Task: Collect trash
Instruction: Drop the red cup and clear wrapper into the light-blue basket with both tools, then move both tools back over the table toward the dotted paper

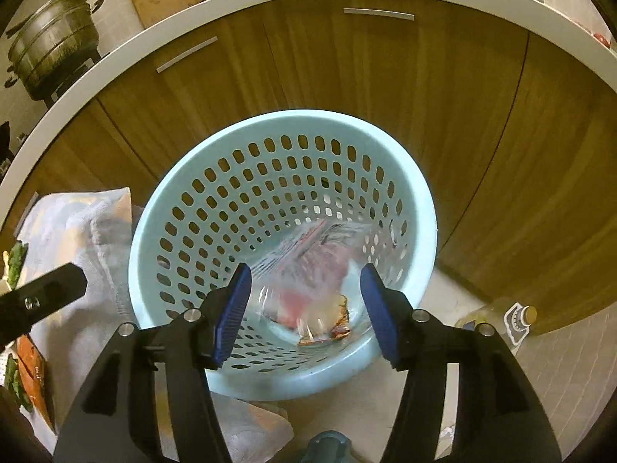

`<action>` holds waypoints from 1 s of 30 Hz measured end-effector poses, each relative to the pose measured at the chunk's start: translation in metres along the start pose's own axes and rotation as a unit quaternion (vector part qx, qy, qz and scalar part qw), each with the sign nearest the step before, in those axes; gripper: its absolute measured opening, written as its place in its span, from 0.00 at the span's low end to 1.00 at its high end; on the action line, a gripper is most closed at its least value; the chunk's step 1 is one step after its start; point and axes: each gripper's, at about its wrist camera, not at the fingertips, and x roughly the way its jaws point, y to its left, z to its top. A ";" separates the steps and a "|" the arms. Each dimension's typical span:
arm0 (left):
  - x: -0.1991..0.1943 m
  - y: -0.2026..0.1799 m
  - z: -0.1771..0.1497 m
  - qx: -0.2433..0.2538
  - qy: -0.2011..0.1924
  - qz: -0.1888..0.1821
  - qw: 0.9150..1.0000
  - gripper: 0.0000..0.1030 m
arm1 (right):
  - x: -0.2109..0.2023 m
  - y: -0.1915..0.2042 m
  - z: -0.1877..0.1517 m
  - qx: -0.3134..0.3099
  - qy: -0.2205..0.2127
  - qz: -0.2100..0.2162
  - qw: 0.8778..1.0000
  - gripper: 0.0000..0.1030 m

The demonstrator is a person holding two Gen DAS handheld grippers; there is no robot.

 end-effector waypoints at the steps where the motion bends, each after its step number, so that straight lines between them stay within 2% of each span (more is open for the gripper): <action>1: -0.003 0.000 0.000 0.000 -0.003 -0.001 1.000 0.33 | -0.001 -0.001 0.000 0.002 -0.001 0.002 1.000 0.54; 7: -0.039 0.005 -0.008 -0.005 -0.036 -0.010 0.999 0.47 | -0.022 0.016 0.000 -0.014 -0.015 0.026 0.999 0.54; 13: -0.093 0.015 -0.026 -0.003 -0.082 0.005 0.997 0.54 | -0.059 0.054 -0.003 -0.056 -0.044 0.070 0.995 0.53; 17: -0.146 0.027 -0.051 0.013 -0.129 0.030 0.991 0.62 | -0.087 0.094 -0.016 -0.110 -0.067 0.104 0.986 0.50; 19: -0.166 0.035 -0.061 0.009 -0.147 0.048 0.988 0.63 | -0.096 0.112 -0.023 -0.130 -0.069 0.122 0.981 0.44; 22: -0.200 0.051 -0.080 0.002 -0.179 0.072 0.981 0.66 | -0.105 0.141 -0.038 -0.162 -0.068 0.149 0.973 0.43; 24: -0.223 0.063 -0.093 0.000 -0.199 0.100 0.975 0.70 | -0.110 0.159 -0.049 -0.186 -0.071 0.161 0.967 0.42; 27: -0.238 0.081 -0.106 -0.004 -0.203 0.130 0.971 0.73 | -0.114 0.185 -0.068 -0.219 -0.074 0.174 0.957 0.42; 30: -0.237 0.097 -0.112 -0.021 -0.189 0.140 0.972 0.74 | -0.112 0.208 -0.087 -0.246 -0.074 0.187 0.948 0.42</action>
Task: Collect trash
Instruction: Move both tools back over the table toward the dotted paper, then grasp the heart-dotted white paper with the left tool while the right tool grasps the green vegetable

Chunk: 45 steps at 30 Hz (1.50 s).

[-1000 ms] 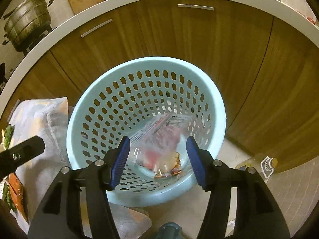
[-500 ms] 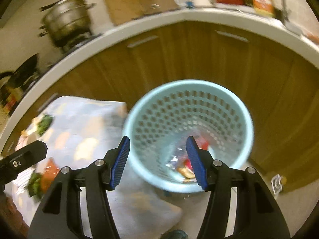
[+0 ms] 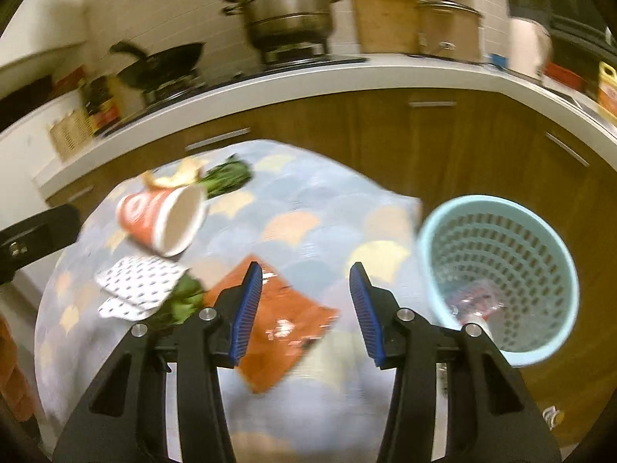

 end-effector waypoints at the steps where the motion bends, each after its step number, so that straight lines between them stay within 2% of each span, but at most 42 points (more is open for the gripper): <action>1: 0.003 0.004 -0.004 -0.004 0.007 0.009 1.000 0.74 | 0.004 0.006 -0.002 -0.006 0.001 0.003 1.000 0.42; 5: 0.019 0.013 -0.017 -0.004 0.029 0.045 0.999 0.74 | 0.014 0.021 -0.015 -0.020 0.007 0.009 1.000 0.42; 9: 0.039 0.018 -0.029 0.002 0.050 0.076 0.996 0.74 | 0.020 0.015 -0.018 -0.009 0.013 0.009 1.000 0.42; 16: 0.057 0.027 -0.044 0.001 0.074 0.080 0.994 0.74 | 0.023 0.008 -0.019 0.007 0.016 0.017 1.000 0.42; 18: 0.059 0.031 -0.046 -0.010 0.076 0.072 0.994 0.71 | 0.023 0.010 -0.019 0.003 0.016 0.014 1.000 0.42; 20: 0.057 0.034 -0.049 -0.025 0.072 0.055 0.996 0.62 | 0.024 0.010 -0.019 0.003 0.019 0.013 1.000 0.42; 21: 0.055 0.035 -0.049 -0.028 0.067 0.051 0.996 0.61 | 0.024 0.010 -0.019 0.004 0.019 0.013 1.000 0.42; 24: 0.050 0.033 -0.050 -0.019 0.059 0.052 0.997 0.47 | 0.025 0.009 -0.019 0.007 0.021 0.014 1.000 0.42; 25: 0.049 0.033 -0.051 -0.018 0.057 0.044 0.997 0.37 | 0.026 0.009 -0.019 0.007 0.021 0.014 1.000 0.42; 28: 0.043 0.032 -0.052 -0.026 0.050 0.028 0.998 0.26 | 0.026 0.009 -0.019 0.006 0.022 0.013 1.000 0.42; 32: 0.031 0.030 -0.054 -0.024 0.037 0.014 0.999 0.25 | 0.024 0.012 -0.019 -0.003 0.016 0.014 1.000 0.42; 36: 0.010 0.038 -0.054 -0.040 0.008 -0.027 0.999 0.25 | 0.024 0.015 -0.019 -0.011 0.017 0.013 1.000 0.42; 39: 0.007 0.046 -0.055 -0.052 0.010 -0.050 0.997 0.26 | 0.025 0.016 -0.019 -0.012 0.019 0.013 1.000 0.42; 45: 0.007 0.072 -0.063 -0.094 0.014 -0.069 0.993 0.27 | 0.030 0.018 -0.020 -0.019 0.035 0.016 0.999 0.42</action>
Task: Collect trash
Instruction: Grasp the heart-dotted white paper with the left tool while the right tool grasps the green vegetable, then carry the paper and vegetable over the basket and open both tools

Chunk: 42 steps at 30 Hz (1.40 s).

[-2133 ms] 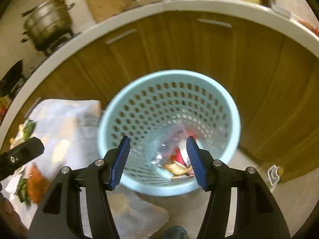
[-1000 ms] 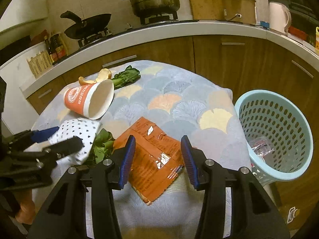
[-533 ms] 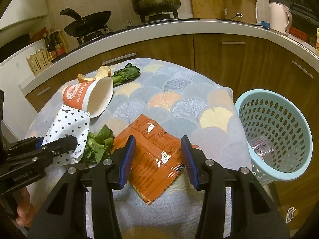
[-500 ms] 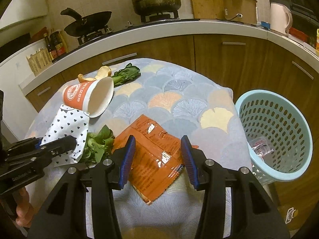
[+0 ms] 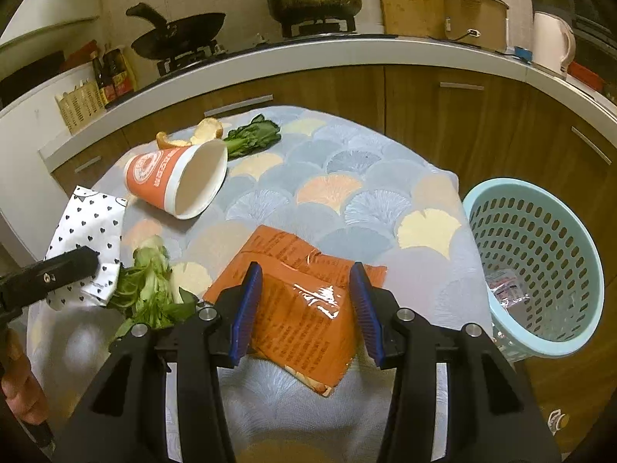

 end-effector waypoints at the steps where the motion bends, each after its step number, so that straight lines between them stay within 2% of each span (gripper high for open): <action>1: -0.003 0.005 -0.001 -0.010 -0.003 -0.007 1.000 0.28 | 0.001 0.001 0.000 -0.003 0.004 0.000 1.000 0.42; 5: -0.012 0.018 0.001 -0.029 -0.017 0.000 0.999 0.28 | -0.002 0.007 0.000 -0.016 -0.003 0.000 1.000 0.42; 8: -0.016 0.024 0.001 -0.041 -0.021 -0.018 0.999 0.29 | -0.006 0.018 -0.001 -0.036 -0.009 0.001 0.999 0.42; 18: -0.020 0.049 -0.001 -0.070 -0.039 0.011 0.997 0.27 | -0.016 0.078 0.003 -0.066 0.014 0.090 0.994 0.42; 22: -0.022 0.055 -0.001 -0.079 -0.043 0.013 0.996 0.26 | -0.003 0.103 0.002 -0.088 0.029 0.079 0.993 0.42; 31: -0.023 0.053 -0.002 -0.075 -0.045 0.016 0.996 0.26 | 0.031 0.123 -0.007 -0.107 0.084 0.077 0.988 0.42; 32: -0.024 0.052 -0.003 -0.074 -0.045 0.015 0.996 0.26 | 0.031 0.124 -0.007 -0.111 0.082 0.073 0.988 0.38; 33: -0.024 0.051 -0.003 -0.073 -0.046 0.015 0.996 0.26 | 0.030 0.125 -0.008 -0.116 0.080 0.068 0.988 0.29; 34: -0.024 0.050 -0.002 -0.073 -0.046 0.015 0.996 0.26 | 0.029 0.125 -0.008 -0.116 0.079 0.064 0.988 0.25; 37: -0.025 0.045 0.002 -0.068 -0.048 0.013 0.996 0.26 | 0.023 0.121 -0.008 -0.110 0.069 0.066 0.989 0.24; 42: -0.022 0.023 0.014 -0.041 -0.047 0.000 0.998 0.26 | -0.008 0.092 0.003 -0.079 0.026 0.059 0.995 0.24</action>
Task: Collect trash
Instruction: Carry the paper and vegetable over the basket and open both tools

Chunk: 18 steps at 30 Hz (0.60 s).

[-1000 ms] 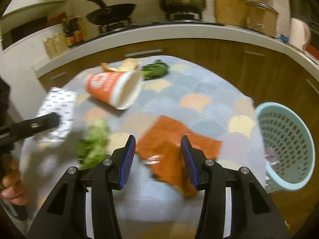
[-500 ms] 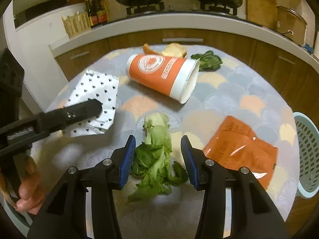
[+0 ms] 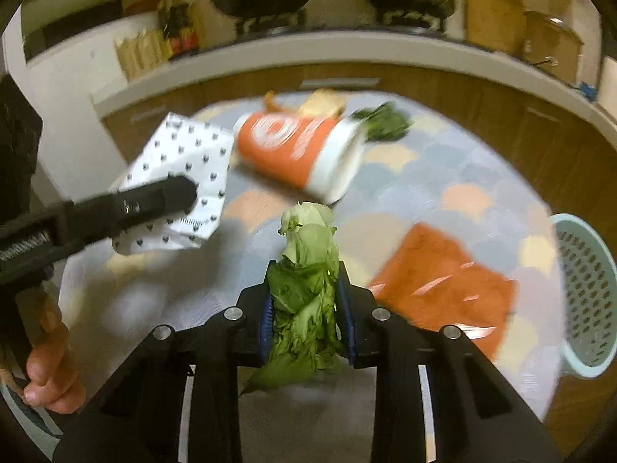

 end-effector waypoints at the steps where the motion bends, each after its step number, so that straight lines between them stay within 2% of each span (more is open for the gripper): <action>1: 0.002 -0.006 0.002 0.008 0.002 -0.003 1.000 0.26 | -0.007 -0.007 0.001 0.006 -0.008 -0.006 1.000 0.24; 6: 0.026 -0.051 0.012 0.057 0.023 -0.030 0.998 0.26 | -0.040 -0.064 0.004 0.059 -0.042 -0.040 0.997 0.24; 13: 0.081 -0.118 0.018 0.112 0.070 -0.072 0.989 0.25 | -0.070 -0.146 -0.006 0.128 -0.066 -0.091 0.985 0.24; 16: 0.117 -0.139 0.021 0.101 0.113 -0.108 0.983 0.25 | -0.077 -0.176 -0.016 0.153 -0.068 -0.110 0.980 0.24; 18: 0.138 -0.149 0.021 0.099 0.137 -0.116 0.979 0.25 | -0.079 -0.196 -0.024 0.172 -0.066 -0.124 0.975 0.24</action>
